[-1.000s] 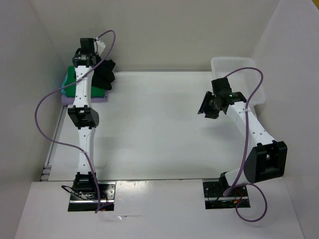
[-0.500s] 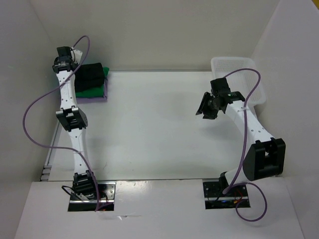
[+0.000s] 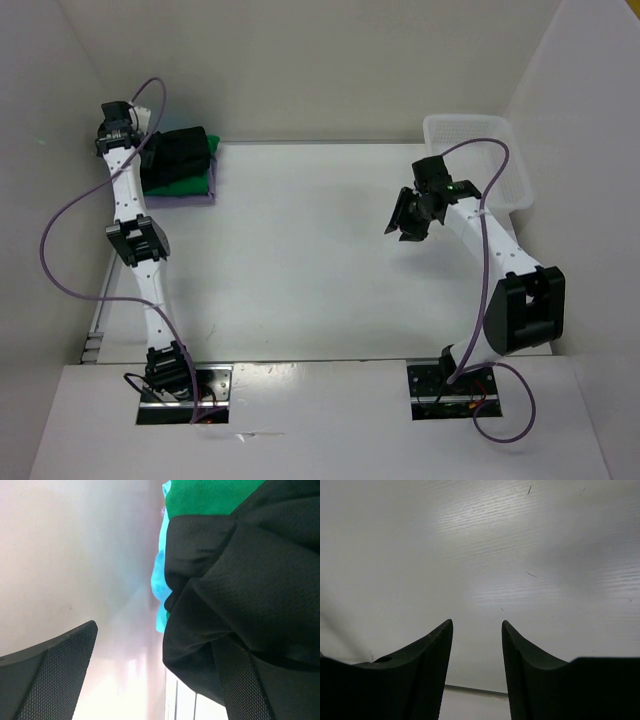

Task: Fold and stack the t-shirts
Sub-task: Put the neatly folded tshirt into the corner of the board with the left arm

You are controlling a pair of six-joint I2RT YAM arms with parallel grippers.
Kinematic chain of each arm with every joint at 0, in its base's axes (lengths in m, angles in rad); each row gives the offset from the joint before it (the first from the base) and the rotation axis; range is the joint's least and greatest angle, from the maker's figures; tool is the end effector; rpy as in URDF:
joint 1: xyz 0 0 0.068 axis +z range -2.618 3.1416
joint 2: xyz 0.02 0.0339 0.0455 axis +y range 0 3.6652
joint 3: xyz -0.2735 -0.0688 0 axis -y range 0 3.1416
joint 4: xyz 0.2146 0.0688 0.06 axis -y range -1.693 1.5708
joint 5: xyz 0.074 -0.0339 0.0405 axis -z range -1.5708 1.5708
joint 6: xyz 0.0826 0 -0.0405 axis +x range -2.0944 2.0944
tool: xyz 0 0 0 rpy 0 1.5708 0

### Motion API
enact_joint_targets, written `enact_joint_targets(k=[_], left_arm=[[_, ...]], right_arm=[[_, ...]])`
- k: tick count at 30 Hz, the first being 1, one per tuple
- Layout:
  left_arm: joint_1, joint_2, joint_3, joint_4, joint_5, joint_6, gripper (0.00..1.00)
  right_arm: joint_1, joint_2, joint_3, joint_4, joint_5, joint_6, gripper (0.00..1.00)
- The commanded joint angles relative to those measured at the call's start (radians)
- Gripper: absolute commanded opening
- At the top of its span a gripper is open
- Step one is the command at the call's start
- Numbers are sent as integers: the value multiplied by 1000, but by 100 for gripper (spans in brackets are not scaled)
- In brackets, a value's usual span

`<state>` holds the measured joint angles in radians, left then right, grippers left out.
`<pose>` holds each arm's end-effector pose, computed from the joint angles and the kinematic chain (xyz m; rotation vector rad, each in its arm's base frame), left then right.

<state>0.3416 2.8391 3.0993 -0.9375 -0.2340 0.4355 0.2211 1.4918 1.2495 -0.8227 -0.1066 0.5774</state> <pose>0.5526 0.2168 0.2114 -0.0215 2.3156 0.6711 0.2876 0.0737 0.2563 0.4399 2.6520 0.4022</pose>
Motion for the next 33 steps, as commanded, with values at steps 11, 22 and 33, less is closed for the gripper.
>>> enact_joint_targets(k=[11, 22, 33], left_arm=[[-6, -270, 36, -225, 162, 111, 100], [-131, -215, 38, -288, 317, 523, 100], [-154, -90, 38, -204, 360, 571, 78]], right_arm=[[20, 80, 33, 37, -99, -42, 50], [20, 168, 85, 46, -122, -65, 50], [20, 177, 103, 13, -119, -56, 50]])
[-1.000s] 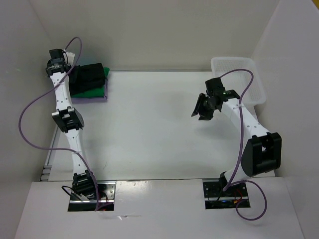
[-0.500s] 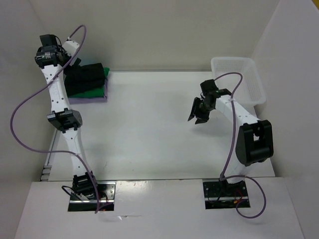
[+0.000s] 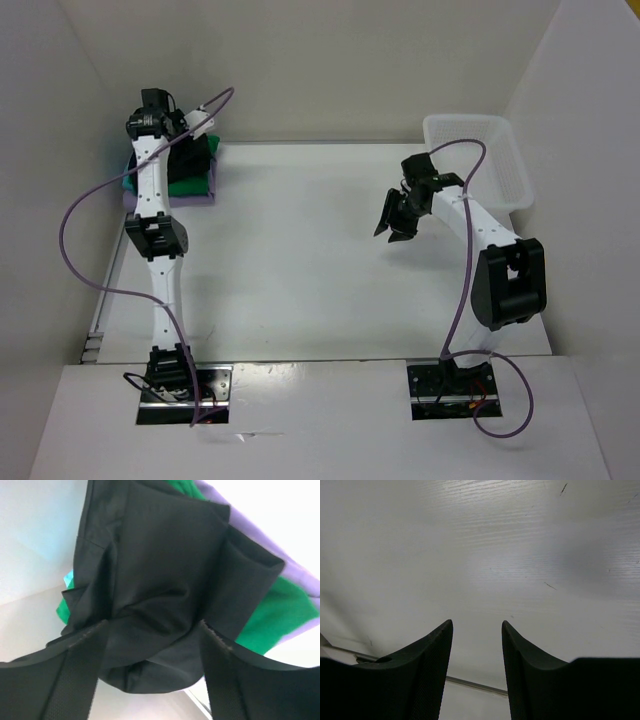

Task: Fold and stack the t-shirts
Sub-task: Put the neatly folded tshirt into the corner of the board with the left arm

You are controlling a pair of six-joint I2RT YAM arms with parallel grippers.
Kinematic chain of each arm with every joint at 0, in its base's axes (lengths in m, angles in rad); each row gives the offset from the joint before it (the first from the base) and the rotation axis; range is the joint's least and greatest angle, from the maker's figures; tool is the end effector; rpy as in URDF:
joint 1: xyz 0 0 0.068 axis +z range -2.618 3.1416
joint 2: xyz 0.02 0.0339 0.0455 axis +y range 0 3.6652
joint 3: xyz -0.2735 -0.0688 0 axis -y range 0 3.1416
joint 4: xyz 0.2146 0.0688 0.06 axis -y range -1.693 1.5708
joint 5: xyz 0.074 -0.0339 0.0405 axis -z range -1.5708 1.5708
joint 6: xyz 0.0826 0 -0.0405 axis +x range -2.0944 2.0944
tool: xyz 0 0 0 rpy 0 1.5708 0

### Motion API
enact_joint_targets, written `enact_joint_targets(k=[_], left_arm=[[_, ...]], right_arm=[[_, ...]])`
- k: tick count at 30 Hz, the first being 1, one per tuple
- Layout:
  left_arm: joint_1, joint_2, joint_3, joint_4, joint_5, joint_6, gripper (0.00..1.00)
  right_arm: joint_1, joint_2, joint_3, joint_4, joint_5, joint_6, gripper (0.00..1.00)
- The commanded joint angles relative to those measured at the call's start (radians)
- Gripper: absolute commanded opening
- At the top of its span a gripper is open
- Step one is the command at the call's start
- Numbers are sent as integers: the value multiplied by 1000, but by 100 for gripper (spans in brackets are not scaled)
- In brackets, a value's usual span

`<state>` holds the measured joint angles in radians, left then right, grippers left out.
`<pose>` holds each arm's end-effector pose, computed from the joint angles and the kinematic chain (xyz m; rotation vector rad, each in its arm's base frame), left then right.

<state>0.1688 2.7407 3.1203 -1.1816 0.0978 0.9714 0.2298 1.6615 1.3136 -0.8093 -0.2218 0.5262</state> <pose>0.5509 0.0857 0.2432 0.9854 2.2001 0.4269 0.3163 0.0927 0.2276 0.3481 2.7740 0.5057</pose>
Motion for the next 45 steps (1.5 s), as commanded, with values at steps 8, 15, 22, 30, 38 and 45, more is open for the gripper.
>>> enact_joint_targets(k=[8, 15, 22, 30, 38, 45], left_arm=[[18, 59, 17, 106, -46, 21, 69], [28, 94, 17, 249, -122, -31, 60], [28, 161, 17, 579, -253, -112, 60], [46, 162, 17, 885, -345, -313, 74], [67, 99, 17, 823, -311, -391, 83], [67, 1, 17, 717, -357, -330, 87]], right_arm=[[11, 27, 79, -30, 15, -5, 50], [11, 46, 88, -30, -4, 5, 50], [29, 66, 121, -73, 15, 23, 50], [71, 115, 179, -119, 35, 41, 50], [112, 133, 219, -139, 45, 41, 50], [131, 133, 219, -130, 55, 41, 50]])
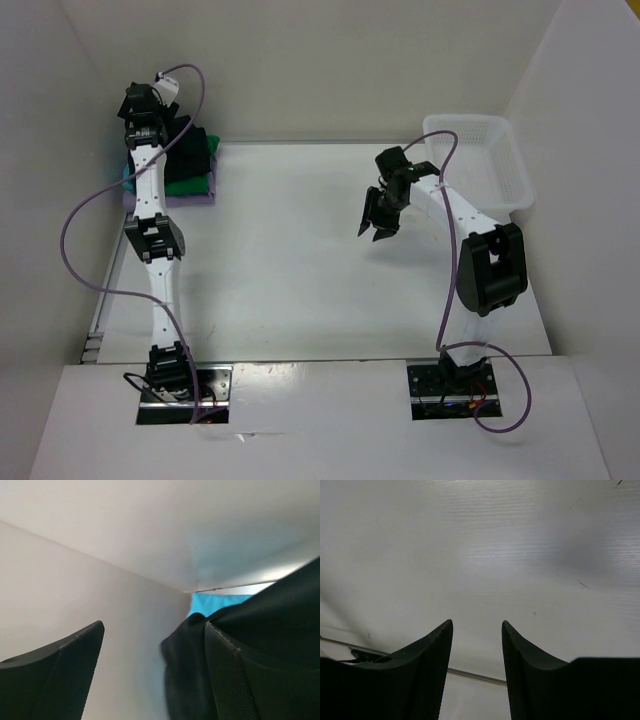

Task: Fold and stack the t-shirts
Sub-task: Put the neatly folded tshirt into the corner of the board with the left arm

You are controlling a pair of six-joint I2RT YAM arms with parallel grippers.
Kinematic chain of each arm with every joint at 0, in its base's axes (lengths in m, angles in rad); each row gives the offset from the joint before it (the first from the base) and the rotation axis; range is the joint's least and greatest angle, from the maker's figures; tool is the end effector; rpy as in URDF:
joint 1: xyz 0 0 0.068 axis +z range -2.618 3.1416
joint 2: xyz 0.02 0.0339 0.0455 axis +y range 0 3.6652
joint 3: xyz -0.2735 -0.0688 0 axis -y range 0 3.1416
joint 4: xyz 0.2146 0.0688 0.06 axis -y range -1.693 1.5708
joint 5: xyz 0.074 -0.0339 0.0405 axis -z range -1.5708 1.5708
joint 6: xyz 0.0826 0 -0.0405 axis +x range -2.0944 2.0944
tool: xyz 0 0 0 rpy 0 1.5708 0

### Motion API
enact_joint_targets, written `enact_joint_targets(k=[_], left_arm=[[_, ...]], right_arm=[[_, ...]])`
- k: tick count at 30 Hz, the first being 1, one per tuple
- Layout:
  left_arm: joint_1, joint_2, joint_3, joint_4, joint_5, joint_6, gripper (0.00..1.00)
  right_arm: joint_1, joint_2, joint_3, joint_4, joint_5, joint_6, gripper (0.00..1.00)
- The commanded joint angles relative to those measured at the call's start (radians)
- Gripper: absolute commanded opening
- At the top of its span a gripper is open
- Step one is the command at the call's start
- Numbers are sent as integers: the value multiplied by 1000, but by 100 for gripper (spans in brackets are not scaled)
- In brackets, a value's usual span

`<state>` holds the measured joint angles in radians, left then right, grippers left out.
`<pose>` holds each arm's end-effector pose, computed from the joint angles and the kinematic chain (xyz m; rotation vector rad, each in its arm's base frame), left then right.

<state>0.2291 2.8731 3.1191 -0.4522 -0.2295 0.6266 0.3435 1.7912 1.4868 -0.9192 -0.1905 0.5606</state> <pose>0.6077 0.1610 0.2649 0.1942 1.8360 0.8124 0.3293 0.1344 0.2275 0.2636 2.8638 0.4674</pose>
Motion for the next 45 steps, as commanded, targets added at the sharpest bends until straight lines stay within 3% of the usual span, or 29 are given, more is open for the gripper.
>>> enact_joint_targets(k=[1, 7, 11, 23, 27, 32, 39, 45], left_arm=[[7, -146, 18, -32, -39, 15, 87], [53, -181, 18, -293, 47, -109, 87], [64, -190, 18, -316, 45, -122, 99], [82, -114, 18, -293, -85, -64, 99], [82, -60, 18, -146, -172, 2, 95], [82, -5, 18, -106, -145, 53, 88], [82, 41, 18, -68, -56, 102, 87], [82, 91, 18, 52, -93, 173, 88]], right_arm=[[17, -6, 37, -9, 23, 7, 50], [17, -26, -8, 16, 23, -16, 51], [17, -16, 15, 5, 23, -34, 51], [58, -35, 30, -13, 23, 7, 51], [68, -35, 30, -38, 23, 7, 51], [95, -6, 93, -90, 48, 18, 54], [153, 65, 191, -148, 69, 41, 54], [195, 129, 244, -201, 106, 41, 55]])
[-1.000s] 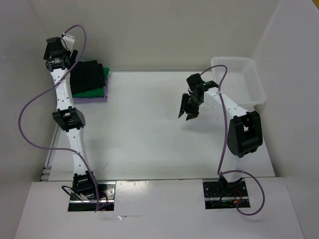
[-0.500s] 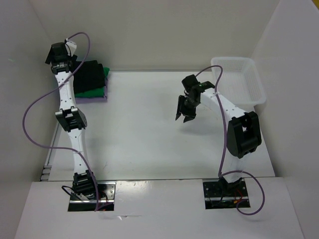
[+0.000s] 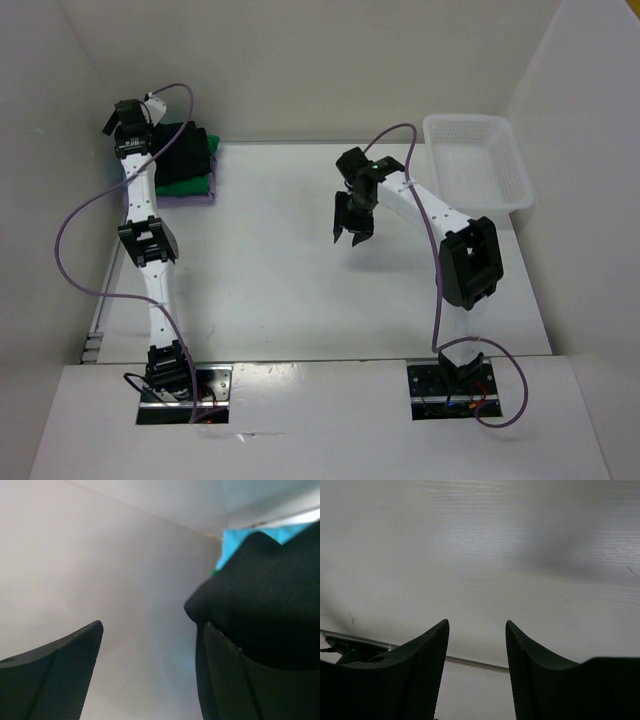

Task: Fold and stack the t-shirts
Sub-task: Put the neatly folded tshirt into the corner of the board with the left arm

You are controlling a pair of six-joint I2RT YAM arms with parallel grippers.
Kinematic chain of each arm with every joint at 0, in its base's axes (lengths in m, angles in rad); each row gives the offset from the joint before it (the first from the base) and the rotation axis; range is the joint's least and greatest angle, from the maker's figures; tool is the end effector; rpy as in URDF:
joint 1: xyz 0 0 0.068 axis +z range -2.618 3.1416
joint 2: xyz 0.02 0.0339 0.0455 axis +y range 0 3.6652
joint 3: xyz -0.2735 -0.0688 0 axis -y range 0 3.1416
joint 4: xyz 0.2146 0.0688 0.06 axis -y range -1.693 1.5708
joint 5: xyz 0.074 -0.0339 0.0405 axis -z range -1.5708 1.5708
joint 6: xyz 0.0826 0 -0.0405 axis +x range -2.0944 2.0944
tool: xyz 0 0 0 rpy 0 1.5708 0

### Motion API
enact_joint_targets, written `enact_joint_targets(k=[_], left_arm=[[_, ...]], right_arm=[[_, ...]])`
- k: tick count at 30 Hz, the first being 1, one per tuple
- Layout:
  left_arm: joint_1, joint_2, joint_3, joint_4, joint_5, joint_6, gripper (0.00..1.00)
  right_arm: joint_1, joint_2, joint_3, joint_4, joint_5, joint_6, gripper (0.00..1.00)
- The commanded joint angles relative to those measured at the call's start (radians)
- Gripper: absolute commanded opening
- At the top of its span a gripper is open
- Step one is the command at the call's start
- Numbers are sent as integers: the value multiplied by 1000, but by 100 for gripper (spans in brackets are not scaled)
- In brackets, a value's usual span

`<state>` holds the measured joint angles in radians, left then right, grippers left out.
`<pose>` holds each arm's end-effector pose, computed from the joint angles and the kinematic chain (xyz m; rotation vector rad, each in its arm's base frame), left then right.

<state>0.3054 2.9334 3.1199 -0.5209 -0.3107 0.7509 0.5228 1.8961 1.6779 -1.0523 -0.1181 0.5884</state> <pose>0.5947 0.2140 0.2187 0.2254 2.0077 0.9912 0.3210 0.1962 0.2357 0.0698 2.9237 0.3802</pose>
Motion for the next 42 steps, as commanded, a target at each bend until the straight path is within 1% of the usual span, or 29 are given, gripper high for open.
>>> enact_joint_targets(k=[1, 5, 8, 10, 11, 12, 13, 15, 16, 18, 20, 26, 29, 30, 32, 33, 34, 35, 36, 37, 38, 39, 40, 41, 42], left_arm=[[6, 42, 17, 137, -21, 68, 90], [6, 76, 17, 249, -57, 96, 99], [6, 105, 17, 360, -85, 148, 99], [6, 105, 17, 419, -97, 148, 99], [6, 96, 17, 432, -109, 108, 99], [6, 66, 17, 432, -110, 72, 99], [15, 43, 17, 408, -110, -26, 99], [15, -28, 17, 355, -16, -131, 99], [24, -46, 17, 311, 17, -169, 99], [24, -86, 17, 279, 76, -232, 99], [24, -118, 17, 242, 88, -293, 99], [24, -209, 17, 242, 79, -306, 99], [24, -261, 17, 194, 99, -306, 99], [24, -276, 17, 159, 114, -317, 99], [24, -321, 17, 110, 160, -361, 99], [37, -339, 17, 38, 189, -387, 99], [47, -374, 17, -5, 273, -442, 99], [47, -394, 17, -52, 318, -473, 99], [57, -414, 17, -159, 372, -499, 99], [57, -433, 17, -216, 434, -537, 99], [66, -466, 17, -273, 567, -538, 99], [66, -482, 17, -385, 629, -538, 99], [66, -508, 17, -437, 687, -538, 99], [66, -519, 17, -540, 787, -538, 99], [51, -528, 17, -591, 826, -518, 99]], right_arm=[[26, 24, 63, -78, 43, 22, 55], [26, 34, 72, -78, 43, 22, 55], [26, 43, 82, -89, 52, 22, 55], [35, 43, 91, -98, 52, 31, 55], [36, 43, 91, -98, 52, 31, 55], [36, 43, 91, -98, 52, 31, 55], [36, 43, 91, -98, 52, 31, 55], [36, 43, 100, -98, 52, 31, 55], [36, 43, 100, -98, 52, 31, 55], [46, 43, 100, -98, 52, 31, 55], [46, 43, 91, -89, 61, 31, 55], [46, 5, 39, -57, 61, 31, 56], [46, -8, 20, -32, 61, 31, 56], [46, -18, 20, -32, 61, 31, 56], [46, -44, 9, -20, 87, 31, 59], [46, -55, 9, -9, 103, 31, 61], [46, -67, 9, -9, 141, 31, 61], [46, -81, 9, -9, 164, 31, 63], [37, -115, 19, -9, 185, 31, 66], [37, -133, 19, -9, 208, 31, 67], [11, -156, 19, 4, 243, 31, 69], [0, -207, 0, 24, 258, 31, 72], [-15, -235, -13, 40, 258, 31, 75], [-53, -259, -30, 57, 258, 10, 79], [-78, -305, -49, 72, 239, -1, 83]])
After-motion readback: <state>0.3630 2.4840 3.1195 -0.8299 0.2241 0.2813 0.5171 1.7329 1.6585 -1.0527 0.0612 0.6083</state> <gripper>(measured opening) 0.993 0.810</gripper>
